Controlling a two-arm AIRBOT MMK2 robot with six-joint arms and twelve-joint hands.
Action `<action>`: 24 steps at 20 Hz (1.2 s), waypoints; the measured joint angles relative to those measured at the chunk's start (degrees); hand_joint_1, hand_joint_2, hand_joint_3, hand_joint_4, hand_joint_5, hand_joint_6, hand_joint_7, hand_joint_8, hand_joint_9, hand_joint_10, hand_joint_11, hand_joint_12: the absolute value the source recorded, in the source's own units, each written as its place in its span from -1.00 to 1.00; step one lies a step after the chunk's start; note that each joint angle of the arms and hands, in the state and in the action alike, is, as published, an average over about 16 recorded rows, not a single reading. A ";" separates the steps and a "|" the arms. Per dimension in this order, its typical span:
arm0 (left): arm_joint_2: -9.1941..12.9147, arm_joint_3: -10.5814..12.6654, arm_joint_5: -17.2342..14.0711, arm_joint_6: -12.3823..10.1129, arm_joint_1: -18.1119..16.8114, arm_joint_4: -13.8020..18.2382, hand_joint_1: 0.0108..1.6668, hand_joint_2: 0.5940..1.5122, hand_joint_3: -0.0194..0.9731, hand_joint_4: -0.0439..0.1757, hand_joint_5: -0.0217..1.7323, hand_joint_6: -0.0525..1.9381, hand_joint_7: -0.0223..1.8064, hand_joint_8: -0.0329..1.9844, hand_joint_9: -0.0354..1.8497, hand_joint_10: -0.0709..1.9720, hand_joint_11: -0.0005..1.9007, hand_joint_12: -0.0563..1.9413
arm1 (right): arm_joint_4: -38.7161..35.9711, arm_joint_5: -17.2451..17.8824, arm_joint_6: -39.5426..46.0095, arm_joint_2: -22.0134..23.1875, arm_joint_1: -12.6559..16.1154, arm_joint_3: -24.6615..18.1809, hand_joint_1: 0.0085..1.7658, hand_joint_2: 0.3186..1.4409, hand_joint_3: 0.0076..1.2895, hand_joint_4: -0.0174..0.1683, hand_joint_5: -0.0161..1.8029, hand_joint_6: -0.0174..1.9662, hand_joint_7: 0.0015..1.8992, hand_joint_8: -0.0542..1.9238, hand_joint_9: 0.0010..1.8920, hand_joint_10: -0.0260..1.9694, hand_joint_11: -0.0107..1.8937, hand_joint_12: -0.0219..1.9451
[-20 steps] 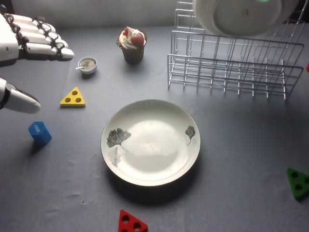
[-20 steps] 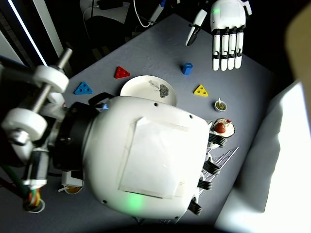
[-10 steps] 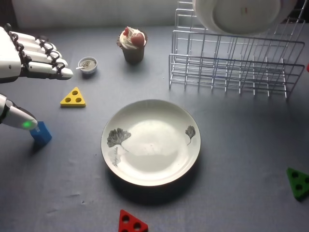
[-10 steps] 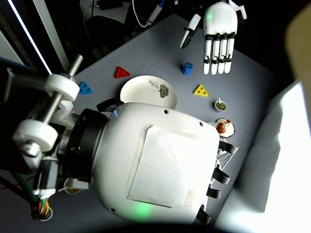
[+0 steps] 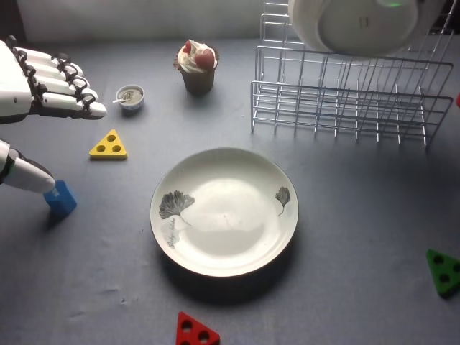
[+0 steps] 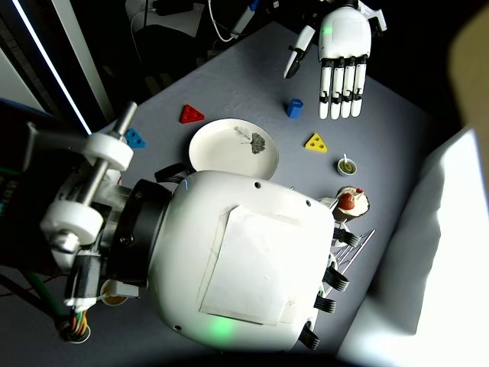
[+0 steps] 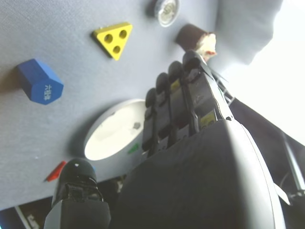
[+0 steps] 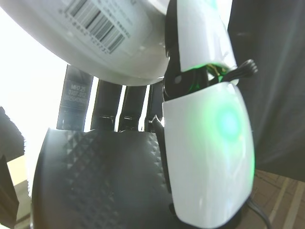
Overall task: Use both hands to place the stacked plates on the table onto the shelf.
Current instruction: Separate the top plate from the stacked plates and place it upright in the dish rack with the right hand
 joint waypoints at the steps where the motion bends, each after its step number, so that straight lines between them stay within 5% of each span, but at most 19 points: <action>1: -0.01 -0.02 0.07 0.00 0.02 0.17 -0.99 0.09 -0.95 -0.58 -0.78 -0.94 -0.74 -0.96 -0.73 -0.92 -0.79 -0.93 | 0.09 0.09 0.02 -0.07 -0.14 0.08 0.65 0.10 -0.99 -0.91 -0.04 0.02 0.11 -0.29 0.18 -0.21 0.04 0.42; 24: -0.22 -0.48 0.74 0.01 0.17 2.23 -0.99 0.10 -0.95 -0.58 -0.80 -0.94 -0.76 -0.96 -0.75 -0.92 -0.78 -0.93 | 0.99 1.83 1.30 -3.36 -4.94 3.90 0.66 0.10 -0.99 -0.91 -0.03 -0.05 0.14 -0.41 0.19 -0.25 0.06 0.40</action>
